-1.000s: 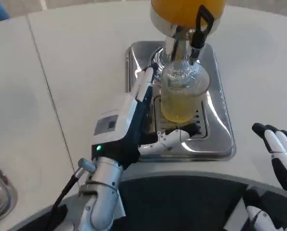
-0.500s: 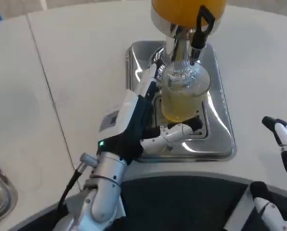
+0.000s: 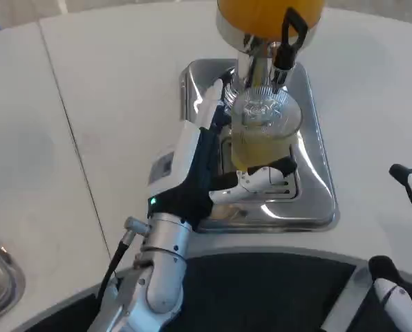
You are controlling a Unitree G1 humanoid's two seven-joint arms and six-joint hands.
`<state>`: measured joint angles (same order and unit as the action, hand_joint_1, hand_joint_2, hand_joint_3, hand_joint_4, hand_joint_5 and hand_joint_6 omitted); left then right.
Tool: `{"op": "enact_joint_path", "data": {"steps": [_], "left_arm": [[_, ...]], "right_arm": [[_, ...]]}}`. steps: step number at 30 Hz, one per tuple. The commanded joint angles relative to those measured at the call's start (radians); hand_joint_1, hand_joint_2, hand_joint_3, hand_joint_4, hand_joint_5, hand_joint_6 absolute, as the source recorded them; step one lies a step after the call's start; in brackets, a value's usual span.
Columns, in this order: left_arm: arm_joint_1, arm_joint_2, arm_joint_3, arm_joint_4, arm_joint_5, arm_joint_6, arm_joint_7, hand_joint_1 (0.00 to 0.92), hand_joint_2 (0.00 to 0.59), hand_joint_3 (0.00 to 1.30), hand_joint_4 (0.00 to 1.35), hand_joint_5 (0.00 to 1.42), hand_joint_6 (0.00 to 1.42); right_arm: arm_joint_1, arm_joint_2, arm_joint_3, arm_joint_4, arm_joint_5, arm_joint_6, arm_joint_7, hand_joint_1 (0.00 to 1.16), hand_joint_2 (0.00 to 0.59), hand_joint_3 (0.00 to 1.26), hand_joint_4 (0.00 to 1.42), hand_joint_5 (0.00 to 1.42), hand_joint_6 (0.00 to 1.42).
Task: Grasp the cup under the faucet to collect the drink, then remove the cup.
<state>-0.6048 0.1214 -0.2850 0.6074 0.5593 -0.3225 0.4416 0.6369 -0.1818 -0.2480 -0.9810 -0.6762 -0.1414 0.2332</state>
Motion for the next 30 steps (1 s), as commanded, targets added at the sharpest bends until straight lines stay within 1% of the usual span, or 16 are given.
{"op": "enact_joint_path", "data": {"steps": [1, 5, 9, 14, 20, 24, 30], "left_arm": [[-0.013, -0.013, -0.013, 0.029, 0.012, -0.005, 0.017, 0.331, 0.028, 0.00, 0.01, 0.29, 0.27], [-0.019, -0.018, -0.019, 0.041, 0.015, -0.007, 0.021, 0.332, 0.029, 0.01, 0.02, 0.31, 0.28], [-0.023, -0.023, -0.022, 0.054, 0.016, -0.007, 0.030, 0.332, 0.029, 0.02, 0.03, 0.32, 0.29], [-0.030, -0.037, -0.026, 0.074, 0.019, -0.004, 0.050, 0.332, 0.031, 0.03, 0.05, 0.33, 0.29], [-0.043, -0.058, -0.041, 0.099, 0.027, 0.002, 0.078, 0.343, 0.042, 0.08, 0.11, 0.40, 0.37], [-0.051, -0.070, -0.051, 0.114, 0.027, 0.008, 0.086, 0.345, 0.044, 0.09, 0.12, 0.42, 0.40], [-0.067, -0.081, -0.071, 0.133, 0.036, 0.028, 0.101, 0.381, 0.057, 0.11, 0.14, 0.44, 0.42]], "right_arm": [[0.009, -0.003, 0.001, -0.008, -0.009, -0.003, 0.011, 0.18, 0.504, 0.00, 0.00, 0.00, 0.00], [0.004, -0.014, 0.012, 0.003, -0.042, -0.018, 0.017, 0.19, 0.509, 0.00, 0.00, 0.00, 0.00], [-0.018, -0.021, 0.029, 0.016, -0.056, -0.010, 0.024, 0.19, 0.512, 0.00, 0.00, 0.00, 0.00], [-0.025, -0.021, 0.030, 0.018, -0.045, -0.001, 0.031, 0.20, 0.514, 0.00, 0.00, 0.00, 0.00], [-0.019, -0.017, 0.019, 0.010, -0.032, 0.006, 0.036, 0.20, 0.516, 0.00, 0.00, 0.00, 0.00], [-0.021, -0.017, 0.011, 0.007, -0.023, 0.017, 0.044, 0.19, 0.519, 0.00, 0.00, 0.00, 0.00], [-0.043, -0.013, 0.017, 0.001, -0.021, 0.048, 0.058, 0.19, 0.514, 0.00, 0.00, 0.00, 0.00]]}}
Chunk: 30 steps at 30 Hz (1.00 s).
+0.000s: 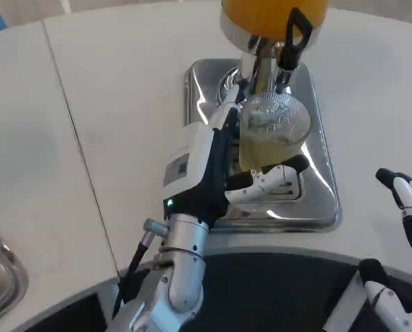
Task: Grasp the cup under the faucet to collect the drink, then remove the cup.
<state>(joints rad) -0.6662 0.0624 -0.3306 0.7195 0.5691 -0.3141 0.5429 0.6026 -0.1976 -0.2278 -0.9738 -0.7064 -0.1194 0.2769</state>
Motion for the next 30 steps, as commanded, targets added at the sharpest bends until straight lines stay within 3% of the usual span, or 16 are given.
{"op": "enact_joint_path", "data": {"steps": [1, 7, 12, 15, 18, 20, 30], "left_arm": [[-0.003, -0.027, -0.031, 0.020, 0.035, 0.031, 0.009, 0.414, 0.064, 0.15, 0.20, 0.56, 0.60], [0.013, -0.065, -0.068, 0.012, 0.106, 0.125, 0.123, 0.566, 0.073, 0.46, 0.56, 0.96, 1.15], [0.026, -0.097, -0.055, 0.007, 0.098, 0.136, 0.194, 0.538, 0.072, 0.68, 0.80, 1.20, 1.40], [0.027, -0.110, -0.037, 0.002, 0.078, 0.131, 0.208, 0.497, 0.072, 0.79, 0.92, 1.30, 1.42], [0.028, -0.123, -0.012, -0.016, 0.048, 0.117, 0.221, 0.506, 0.072, 0.97, 1.12, 1.42, 1.42], [0.030, -0.129, 0.002, -0.033, 0.027, 0.102, 0.213, 0.519, 0.075, 1.03, 1.21, 1.42, 1.42], [0.043, -0.109, 0.012, -0.086, 0.024, 0.093, 0.208, 0.585, 0.090, 1.10, 1.25, 1.42, 1.42]], "right_arm": [[-0.013, 0.003, -0.002, -0.007, 0.010, 0.034, 0.017, 0.19, 0.513, 0.00, 0.00, 0.00, 0.00], [-0.025, 0.000, -0.019, -0.014, 0.029, 0.071, 0.028, 0.18, 0.511, 0.00, 0.00, 0.00, 0.00], [-0.018, -0.002, -0.034, -0.024, 0.038, 0.092, 0.039, 0.18, 0.515, 0.00, 0.00, 0.00, 0.00], [-0.023, -0.004, -0.040, -0.028, 0.040, 0.106, 0.047, 0.18, 0.518, 0.00, 0.00, 0.00, 0.00], [-0.037, -0.008, -0.042, -0.027, 0.041, 0.119, 0.058, 0.18, 0.519, 0.00, 0.00, 0.00, 0.00], [-0.048, -0.010, -0.038, -0.026, 0.036, 0.127, 0.064, 0.18, 0.520, 0.00, 0.00, 0.00, 0.00], [-0.048, -0.006, -0.023, -0.020, 0.027, 0.131, 0.070, 0.18, 0.520, 0.00, 0.00, 0.00, 0.00]]}}
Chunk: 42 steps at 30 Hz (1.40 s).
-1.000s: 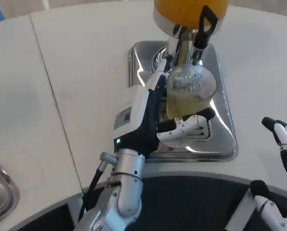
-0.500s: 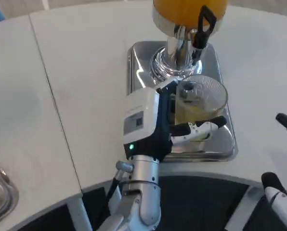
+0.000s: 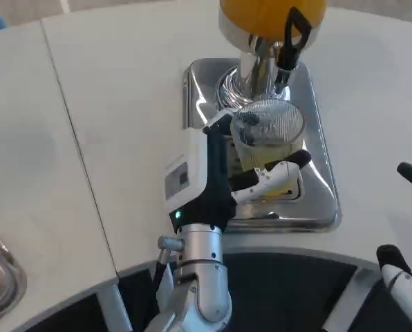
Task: Grasp the cup under the faucet to collect the drink, then remove the cup.
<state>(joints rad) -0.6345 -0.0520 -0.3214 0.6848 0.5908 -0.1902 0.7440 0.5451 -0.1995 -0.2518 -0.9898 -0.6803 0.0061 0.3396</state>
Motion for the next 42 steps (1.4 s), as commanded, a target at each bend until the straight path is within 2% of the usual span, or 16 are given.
{"op": "enact_joint_path", "data": {"steps": [1, 6, 9, 14, 21, 26, 35, 42], "left_arm": [[0.014, 0.014, 0.004, -0.063, 0.004, -0.032, 0.006, 0.586, 0.091, 1.10, 1.26, 1.42, 1.42], [0.033, 0.068, 0.017, -0.128, 0.011, -0.038, -0.009, 0.586, 0.089, 1.11, 1.26, 1.42, 1.42], [0.050, 0.124, 0.019, -0.156, 0.030, -0.042, -0.027, 0.587, 0.077, 1.11, 1.25, 1.42, 1.42], [0.072, 0.182, 0.011, -0.173, 0.055, -0.045, -0.036, 0.586, 0.068, 1.11, 1.24, 1.42, 1.42], [0.085, 0.217, 0.009, -0.184, 0.073, -0.057, -0.029, 0.588, 0.053, 1.10, 1.24, 1.42, 1.42], [0.105, 0.250, 0.030, -0.236, 0.064, -0.070, -0.035, 0.596, 0.041, 1.10, 1.24, 1.42, 1.42], [0.190, 0.347, 0.092, -0.366, 0.056, -0.097, -0.100, 0.609, 0.005, 1.10, 1.25, 1.42, 1.42], [0.279, 0.401, 0.124, -0.464, 0.044, -0.133, -0.149, 0.611, 0.000, 1.10, 1.25, 1.42, 1.42]], "right_arm": [[0.008, -0.004, 0.004, -0.002, 0.002, 0.005, 0.007, 0.18, 0.520, 0.00, 0.00, 0.00, 0.00], [-0.007, -0.010, 0.017, 0.006, 0.001, 0.003, 0.006, 0.18, 0.520, 0.00, 0.00, 0.00, 0.00], [-0.020, -0.014, 0.026, 0.012, 0.000, 0.002, 0.005, 0.18, 0.520, 0.00, 0.00, 0.00, 0.00], [-0.026, -0.014, 0.042, 0.018, -0.004, -0.002, 0.001, 0.18, 0.520, 0.00, 0.00, 0.00, 0.00], [-0.034, -0.012, 0.067, 0.020, -0.017, 0.002, -0.001, 0.18, 0.520, 0.00, 0.00, 0.00, 0.00], [-0.036, -0.015, 0.075, 0.022, -0.026, -0.006, -0.005, 0.18, 0.520, 0.00, 0.00, 0.00, 0.00], [-0.045, -0.027, 0.077, 0.022, -0.032, -0.019, -0.002, 0.18, 0.520, 0.00, 0.00, 0.00, 0.00], [-0.047, -0.046, 0.072, 0.017, -0.049, -0.050, -0.011, 0.18, 0.520, 0.00, 0.00, 0.00, 0.00]]}}
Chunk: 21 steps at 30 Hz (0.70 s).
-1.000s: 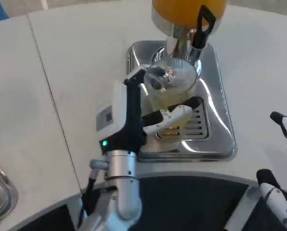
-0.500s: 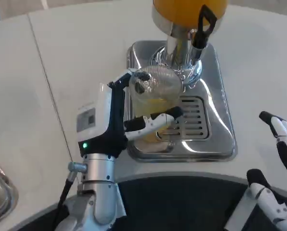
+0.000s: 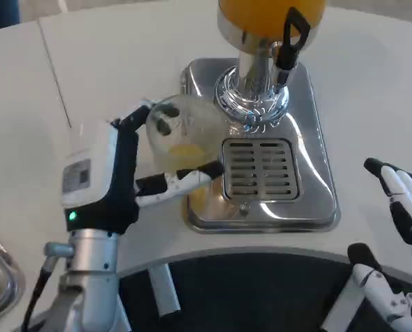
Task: Grasp the cup under the faucet to collect the drink, then remove the cup.
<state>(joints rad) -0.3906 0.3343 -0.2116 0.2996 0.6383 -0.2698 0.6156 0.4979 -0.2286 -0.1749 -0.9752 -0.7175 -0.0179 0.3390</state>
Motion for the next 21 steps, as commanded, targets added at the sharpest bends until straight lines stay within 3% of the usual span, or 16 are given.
{"op": "enact_joint_path", "data": {"steps": [1, 8, 13, 21], "left_arm": [[0.057, 0.022, 0.021, -0.109, -0.010, -0.061, -0.035, 0.612, 0.000, 1.10, 1.25, 1.42, 1.42], [0.169, 0.046, 0.073, -0.273, -0.044, -0.095, -0.128, 0.618, 0.000, 1.10, 1.23, 1.42, 1.42], [0.245, 0.048, 0.109, -0.376, -0.060, -0.114, -0.182, 0.619, 0.000, 1.10, 1.23, 1.42, 1.42], [0.373, 0.035, 0.138, -0.497, -0.076, -0.153, -0.255, 0.619, 0.000, 1.10, 1.23, 1.42, 1.42]], "right_arm": [[-0.005, -0.027, -0.010, 0.002, -0.018, -0.035, -0.010, 0.18, 0.522, 0.00, 0.00, 0.00, 0.00], [-0.034, -0.077, -0.025, 0.004, -0.052, -0.098, -0.011, 0.19, 0.544, 0.00, 0.00, 0.00, 0.00], [-0.040, -0.111, -0.021, 0.017, -0.069, -0.188, -0.035, 0.19, 0.550, 0.00, 0.00, 0.00, 0.00], [-0.021, -0.131, -0.020, 0.050, -0.049, -0.307, -0.076, 0.17, 0.561, 0.00, 0.00, 0.00, 0.00]]}}
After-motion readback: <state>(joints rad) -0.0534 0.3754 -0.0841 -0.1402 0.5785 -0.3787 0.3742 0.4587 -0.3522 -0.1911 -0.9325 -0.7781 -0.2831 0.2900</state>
